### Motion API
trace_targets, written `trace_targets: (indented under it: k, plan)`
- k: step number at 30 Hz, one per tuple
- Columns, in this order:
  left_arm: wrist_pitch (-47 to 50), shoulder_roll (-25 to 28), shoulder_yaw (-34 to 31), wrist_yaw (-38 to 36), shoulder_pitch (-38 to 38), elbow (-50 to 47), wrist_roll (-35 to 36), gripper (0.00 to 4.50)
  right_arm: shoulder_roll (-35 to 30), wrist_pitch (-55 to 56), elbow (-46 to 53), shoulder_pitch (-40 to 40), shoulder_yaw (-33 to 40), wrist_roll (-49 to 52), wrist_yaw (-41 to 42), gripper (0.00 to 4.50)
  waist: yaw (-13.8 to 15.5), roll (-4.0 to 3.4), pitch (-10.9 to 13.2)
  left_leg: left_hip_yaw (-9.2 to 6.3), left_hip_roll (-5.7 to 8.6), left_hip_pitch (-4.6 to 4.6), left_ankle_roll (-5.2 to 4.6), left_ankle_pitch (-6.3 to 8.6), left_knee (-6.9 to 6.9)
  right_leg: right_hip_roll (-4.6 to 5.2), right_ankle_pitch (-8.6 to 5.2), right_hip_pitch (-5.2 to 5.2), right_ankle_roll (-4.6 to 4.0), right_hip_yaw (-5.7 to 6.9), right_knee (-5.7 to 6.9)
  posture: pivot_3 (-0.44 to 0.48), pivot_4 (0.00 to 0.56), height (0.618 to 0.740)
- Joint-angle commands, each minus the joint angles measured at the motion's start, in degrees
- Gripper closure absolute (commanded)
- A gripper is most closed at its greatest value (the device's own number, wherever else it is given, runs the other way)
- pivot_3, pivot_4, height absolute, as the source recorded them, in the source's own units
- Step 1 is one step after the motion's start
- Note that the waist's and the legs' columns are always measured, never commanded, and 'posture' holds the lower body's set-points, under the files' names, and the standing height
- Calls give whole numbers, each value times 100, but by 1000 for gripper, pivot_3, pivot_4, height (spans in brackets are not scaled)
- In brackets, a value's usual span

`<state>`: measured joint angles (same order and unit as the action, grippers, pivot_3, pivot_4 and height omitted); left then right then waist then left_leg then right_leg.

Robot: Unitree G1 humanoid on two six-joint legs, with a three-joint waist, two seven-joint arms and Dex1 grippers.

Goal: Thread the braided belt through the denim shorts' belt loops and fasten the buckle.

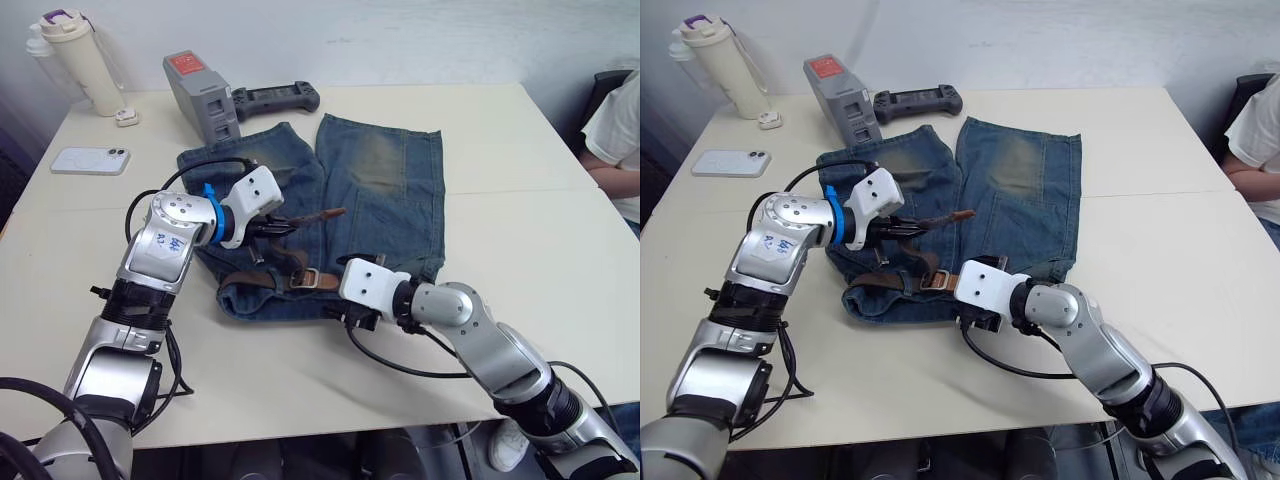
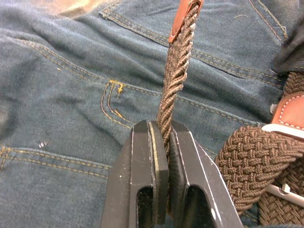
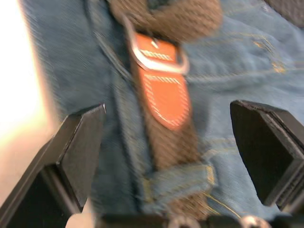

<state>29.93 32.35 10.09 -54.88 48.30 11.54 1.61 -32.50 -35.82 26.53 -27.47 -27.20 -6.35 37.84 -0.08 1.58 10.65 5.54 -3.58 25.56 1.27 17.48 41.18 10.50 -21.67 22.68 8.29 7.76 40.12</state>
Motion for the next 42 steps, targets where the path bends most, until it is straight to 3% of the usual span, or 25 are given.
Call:
trace_targets:
  k: [1,13,26,30,36,37,42]
  plan:
    - [-123,100,-20,-11,123,-54,-15,4500,-27,206,46,-79,33,-262,-43,60,-1,0,0,0,0,0,0,0,-1,0,0,0,0,0,0,0,150,664]
    - [-171,91,-10,-33,163,25,-1,4500,115,1124,-381,-40,-348,-1285,-282,60,-13,0,0,0,-1,0,0,0,0,0,0,1,0,0,3,0,150,664]
    - [-364,94,48,-26,294,311,-77,4500,457,2059,-740,202,-111,-1690,-640,60,-11,0,0,0,-1,0,0,0,5,0,0,2,-1,-1,9,0,150,664]
    - [-416,125,54,-38,298,373,-93,4500,496,2087,-680,279,-21,-1699,-630,1347,-10,0,0,0,-1,0,0,0,5,0,-1,2,-1,-1,9,0,150,664]
    - [-480,167,56,-41,341,455,-138,4500,563,2041,-521,376,86,-1712,-593,4320,-11,0,0,0,-1,1,0,0,6,0,-1,4,-1,-1,13,0,150,664]
    - [-490,177,56,-43,341,452,-144,4500,607,1997,-503,387,146,-1697,-633,4496,-10,0,0,1,-1,1,0,0,6,0,-1,4,-1,-2,13,0,150,664]
    - [-492,213,46,-59,355,430,-137,4500,903,1690,-451,385,443,-1617,-749,4491,-7,0,0,0,-1,1,0,0,10,1,-1,4,-2,-2,18,0,150,664]
